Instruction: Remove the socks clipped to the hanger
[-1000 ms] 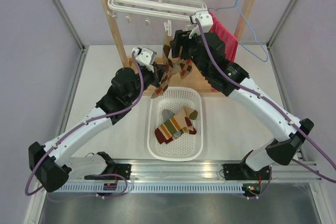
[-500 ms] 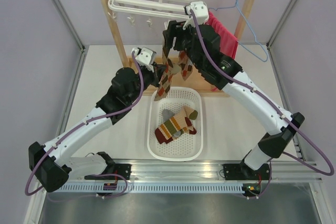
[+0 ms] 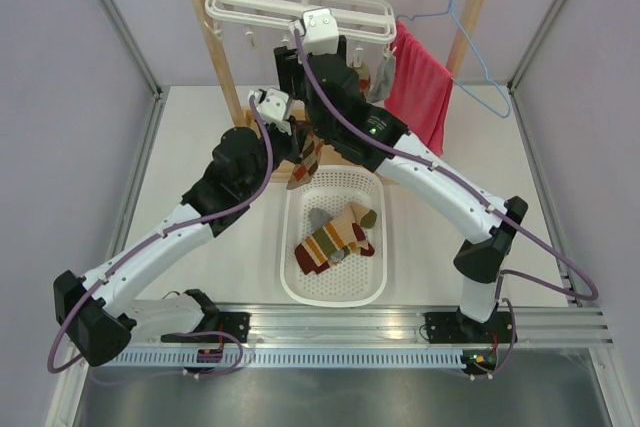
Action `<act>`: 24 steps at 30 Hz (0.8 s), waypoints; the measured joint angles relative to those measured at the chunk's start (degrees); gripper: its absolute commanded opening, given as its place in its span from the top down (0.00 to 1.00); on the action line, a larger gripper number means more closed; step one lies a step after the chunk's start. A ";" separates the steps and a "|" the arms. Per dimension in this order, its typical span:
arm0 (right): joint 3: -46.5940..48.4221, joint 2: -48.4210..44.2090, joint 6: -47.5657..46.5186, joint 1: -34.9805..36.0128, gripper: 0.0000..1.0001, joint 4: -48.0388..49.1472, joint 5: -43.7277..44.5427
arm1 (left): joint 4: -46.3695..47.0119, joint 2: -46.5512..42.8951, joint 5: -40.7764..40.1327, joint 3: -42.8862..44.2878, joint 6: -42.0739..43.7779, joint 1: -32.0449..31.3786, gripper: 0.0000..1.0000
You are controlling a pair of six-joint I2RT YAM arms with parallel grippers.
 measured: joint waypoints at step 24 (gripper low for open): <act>6.88 6.21 -8.61 3.93 0.25 0.74 18.40 | -2.08 -0.57 -2.36 0.72 0.55 0.35 0.98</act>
